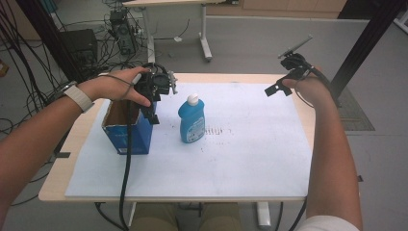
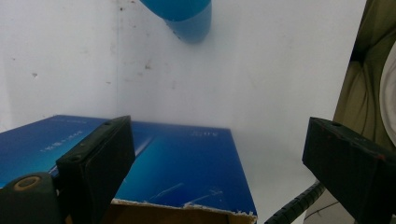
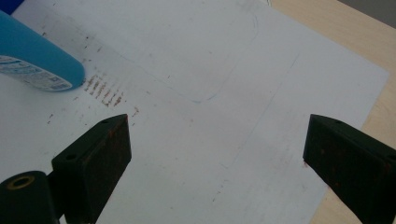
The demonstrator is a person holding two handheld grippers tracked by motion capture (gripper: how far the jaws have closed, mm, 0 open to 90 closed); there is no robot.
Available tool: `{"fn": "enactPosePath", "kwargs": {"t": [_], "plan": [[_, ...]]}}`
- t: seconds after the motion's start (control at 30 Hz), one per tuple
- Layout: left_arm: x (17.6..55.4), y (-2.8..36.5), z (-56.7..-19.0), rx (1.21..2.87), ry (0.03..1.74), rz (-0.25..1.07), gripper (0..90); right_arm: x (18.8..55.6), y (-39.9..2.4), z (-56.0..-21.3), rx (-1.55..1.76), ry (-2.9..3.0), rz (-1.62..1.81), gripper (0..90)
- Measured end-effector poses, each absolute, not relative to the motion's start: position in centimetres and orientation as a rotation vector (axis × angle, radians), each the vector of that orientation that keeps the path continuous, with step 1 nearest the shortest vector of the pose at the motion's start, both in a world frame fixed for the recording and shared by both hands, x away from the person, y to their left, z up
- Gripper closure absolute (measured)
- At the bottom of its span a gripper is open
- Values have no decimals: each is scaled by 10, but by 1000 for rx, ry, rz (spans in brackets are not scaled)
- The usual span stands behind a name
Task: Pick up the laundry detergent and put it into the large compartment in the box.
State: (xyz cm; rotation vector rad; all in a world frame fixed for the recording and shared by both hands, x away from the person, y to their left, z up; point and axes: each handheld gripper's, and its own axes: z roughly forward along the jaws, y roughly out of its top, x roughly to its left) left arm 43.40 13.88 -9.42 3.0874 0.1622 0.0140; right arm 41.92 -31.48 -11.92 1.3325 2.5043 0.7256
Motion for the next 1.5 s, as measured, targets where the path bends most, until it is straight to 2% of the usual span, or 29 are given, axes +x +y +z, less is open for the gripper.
{"fn": "enactPosePath", "kwargs": {"t": [0.4, 0.9, 1.0, 1.13, 1.3, 1.5], "plan": [[434, 137, -92, 3087, 186, 19, 93, 419, -316, -121, 1333, 2506, 729, 75], [435, 141, -90, 3048, 322, 12, 93, 420, -317, -124, 1341, 2511, 732, 75], [436, 142, -89, 3026, 408, -5, 92, 420, -317, -124, 1341, 2515, 731, 75], [439, 144, -86, 3014, 437, -37, 93, 420, -318, -124, 1344, 2515, 733, 79], [444, 151, -81, 2963, 518, -92, 126, 419, -319, -125, 1349, 2516, 739, 81], [443, 155, -79, 2916, 583, -73, 112, 419, -320, -124, 1348, 2515, 740, 82]]}}
